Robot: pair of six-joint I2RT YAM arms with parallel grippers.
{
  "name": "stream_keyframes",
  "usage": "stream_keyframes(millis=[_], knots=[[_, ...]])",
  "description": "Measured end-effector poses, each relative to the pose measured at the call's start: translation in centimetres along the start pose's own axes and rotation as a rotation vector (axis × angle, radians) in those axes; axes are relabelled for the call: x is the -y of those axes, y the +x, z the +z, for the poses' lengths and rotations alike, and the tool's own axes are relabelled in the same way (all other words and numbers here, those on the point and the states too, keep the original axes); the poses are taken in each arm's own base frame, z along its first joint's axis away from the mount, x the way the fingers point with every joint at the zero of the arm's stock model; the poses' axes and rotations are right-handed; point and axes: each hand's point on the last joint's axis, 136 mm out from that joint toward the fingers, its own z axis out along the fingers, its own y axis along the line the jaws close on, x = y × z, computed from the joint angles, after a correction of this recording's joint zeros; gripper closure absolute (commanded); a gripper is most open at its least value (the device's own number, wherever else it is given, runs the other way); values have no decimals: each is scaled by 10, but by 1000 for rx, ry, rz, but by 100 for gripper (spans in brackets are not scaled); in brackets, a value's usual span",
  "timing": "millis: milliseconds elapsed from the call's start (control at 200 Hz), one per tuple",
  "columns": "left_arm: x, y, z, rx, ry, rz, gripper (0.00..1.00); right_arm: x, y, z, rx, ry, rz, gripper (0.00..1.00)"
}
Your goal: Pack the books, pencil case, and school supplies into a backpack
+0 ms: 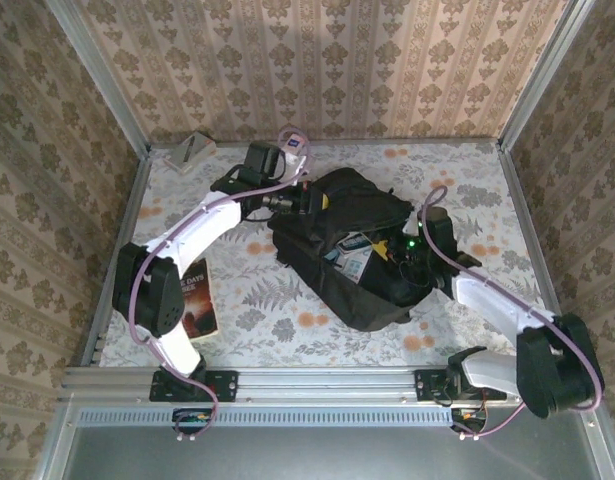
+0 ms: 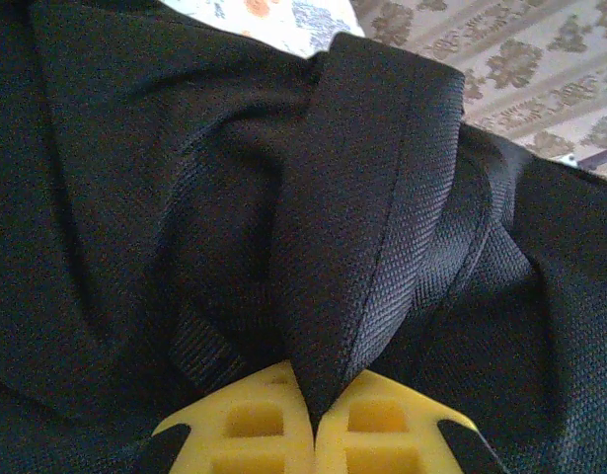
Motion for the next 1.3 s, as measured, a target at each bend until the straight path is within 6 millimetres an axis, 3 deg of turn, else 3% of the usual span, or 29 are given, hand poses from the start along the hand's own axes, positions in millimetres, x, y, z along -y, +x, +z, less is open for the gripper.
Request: stream_keyframes(millis=[200, 410, 635, 750, 1100, 1300], knots=[[1, -9, 11, 69, -68, -58, 100, -20, -6, 30, -41, -4, -36, 8], [-10, -18, 15, 118, -92, -156, 100, -24, -1, 34, -46, -3, -67, 12], [-22, -24, 14, 158, -107, -179, 100, 3, -8, 8, 44, 45, -74, 10], [-24, -18, 18, 145, -87, -191, 100, 10, -1, -7, 63, 8, -82, 8], [-27, -20, 32, 139, -37, -195, 100, -13, 13, -19, 3, -141, -124, 8], [-25, -18, 38, 126, -17, -197, 100, -18, 5, -14, 25, -172, -115, 7]])
